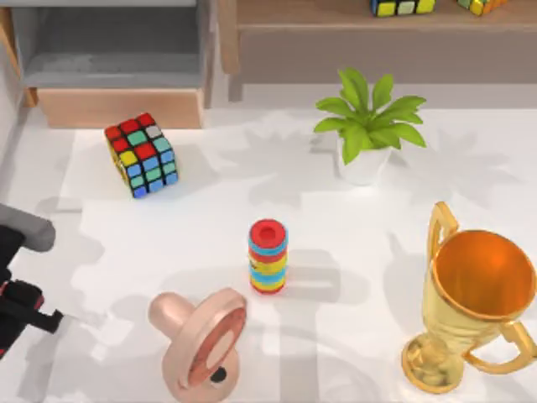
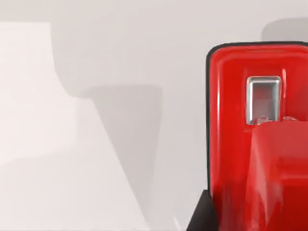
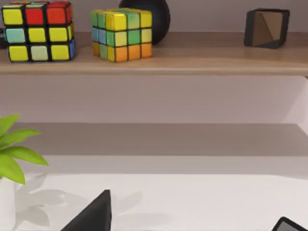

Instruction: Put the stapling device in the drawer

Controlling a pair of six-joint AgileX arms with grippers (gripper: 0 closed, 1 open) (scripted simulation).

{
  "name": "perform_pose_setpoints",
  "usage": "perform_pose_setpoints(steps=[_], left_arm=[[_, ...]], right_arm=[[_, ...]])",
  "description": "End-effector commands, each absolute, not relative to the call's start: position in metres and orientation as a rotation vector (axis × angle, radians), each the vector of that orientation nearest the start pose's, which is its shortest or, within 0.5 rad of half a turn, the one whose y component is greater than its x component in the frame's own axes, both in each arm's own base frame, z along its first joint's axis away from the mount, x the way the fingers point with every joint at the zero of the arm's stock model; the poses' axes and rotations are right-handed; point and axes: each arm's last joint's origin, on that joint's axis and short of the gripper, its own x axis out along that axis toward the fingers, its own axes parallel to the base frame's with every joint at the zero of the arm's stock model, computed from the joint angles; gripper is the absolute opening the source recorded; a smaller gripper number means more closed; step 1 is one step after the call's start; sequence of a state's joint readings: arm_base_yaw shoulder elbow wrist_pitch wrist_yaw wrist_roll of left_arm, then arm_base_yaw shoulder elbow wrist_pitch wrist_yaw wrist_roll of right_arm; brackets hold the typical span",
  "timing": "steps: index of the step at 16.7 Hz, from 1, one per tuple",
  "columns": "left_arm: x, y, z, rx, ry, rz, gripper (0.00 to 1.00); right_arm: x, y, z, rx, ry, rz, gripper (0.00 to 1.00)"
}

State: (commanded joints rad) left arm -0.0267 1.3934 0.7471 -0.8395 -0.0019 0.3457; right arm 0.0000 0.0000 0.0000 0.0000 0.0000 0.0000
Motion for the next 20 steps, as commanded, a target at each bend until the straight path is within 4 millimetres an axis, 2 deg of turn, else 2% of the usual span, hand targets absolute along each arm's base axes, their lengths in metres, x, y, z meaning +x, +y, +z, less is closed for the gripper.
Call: perform_pose_setpoints(steps=[3,6,9,12,14,16,20], left_arm=[[0.253,0.004,0.194,0.286,1.316,-0.214,0.00],[0.295,0.021,0.239,0.269,1.148,-0.132,0.00],[0.337,0.048,0.279,0.249,1.019,-0.036,0.00],[0.376,0.083,0.300,0.226,0.960,0.056,0.00],[0.399,0.108,0.299,0.208,0.964,0.101,0.00],[0.420,0.131,0.285,0.188,1.002,0.126,0.00],[0.447,0.159,0.232,0.139,1.160,0.109,0.00]], right_arm=[[0.106,-0.001,0.160,0.000,0.000,0.000,1.00],[0.106,-0.001,0.160,0.000,0.000,0.000,1.00],[0.106,-0.001,0.160,0.000,0.000,0.000,1.00],[0.106,-0.001,0.160,0.000,0.000,0.000,1.00],[0.106,-0.001,0.160,0.000,0.000,0.000,1.00],[0.106,-0.001,0.160,0.000,0.000,0.000,1.00],[0.106,-0.001,0.160,0.000,0.000,0.000,1.00]])
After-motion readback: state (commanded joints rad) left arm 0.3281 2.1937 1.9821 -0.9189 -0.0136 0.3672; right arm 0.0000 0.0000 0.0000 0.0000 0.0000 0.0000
